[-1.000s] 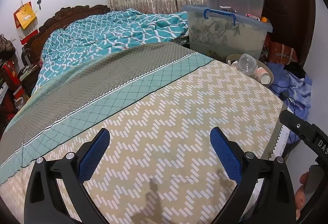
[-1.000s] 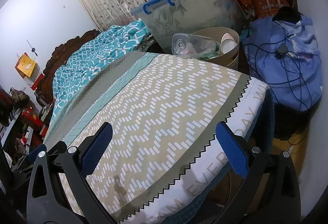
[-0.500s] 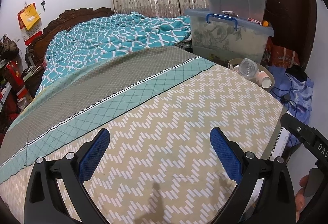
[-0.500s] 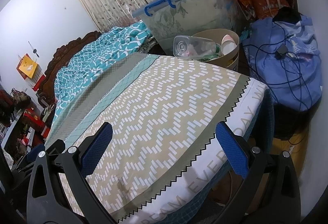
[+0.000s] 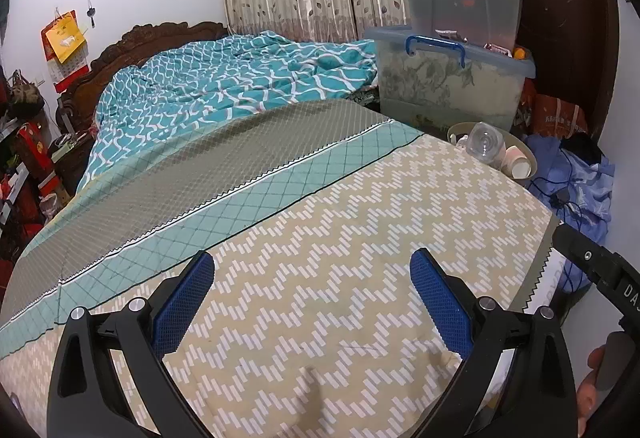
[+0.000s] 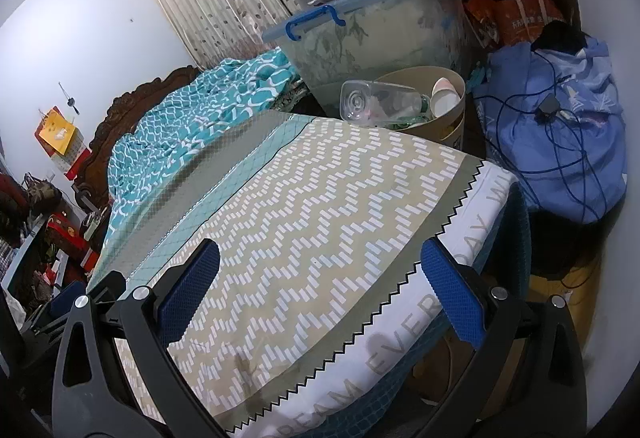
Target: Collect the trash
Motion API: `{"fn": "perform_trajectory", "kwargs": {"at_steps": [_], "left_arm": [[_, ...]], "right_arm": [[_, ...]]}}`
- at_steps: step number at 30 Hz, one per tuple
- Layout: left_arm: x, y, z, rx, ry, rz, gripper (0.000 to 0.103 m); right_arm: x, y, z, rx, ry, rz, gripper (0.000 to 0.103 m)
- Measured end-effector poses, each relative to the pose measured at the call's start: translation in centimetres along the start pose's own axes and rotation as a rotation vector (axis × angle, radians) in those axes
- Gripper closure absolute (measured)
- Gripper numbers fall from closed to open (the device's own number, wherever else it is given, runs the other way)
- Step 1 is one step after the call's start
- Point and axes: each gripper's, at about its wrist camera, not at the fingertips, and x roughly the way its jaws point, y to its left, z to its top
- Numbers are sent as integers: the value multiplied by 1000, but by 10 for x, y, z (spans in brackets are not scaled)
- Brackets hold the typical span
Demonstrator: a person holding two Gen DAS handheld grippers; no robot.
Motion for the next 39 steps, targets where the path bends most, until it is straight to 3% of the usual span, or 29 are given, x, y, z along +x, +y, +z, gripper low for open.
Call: {"fn": "perform_trajectory", "kwargs": {"at_steps": [39], "left_arm": [[0,-11,-9,56,26,-2,9]], "right_arm": [[-2,-4,-3,7,1,-1,4]]}}
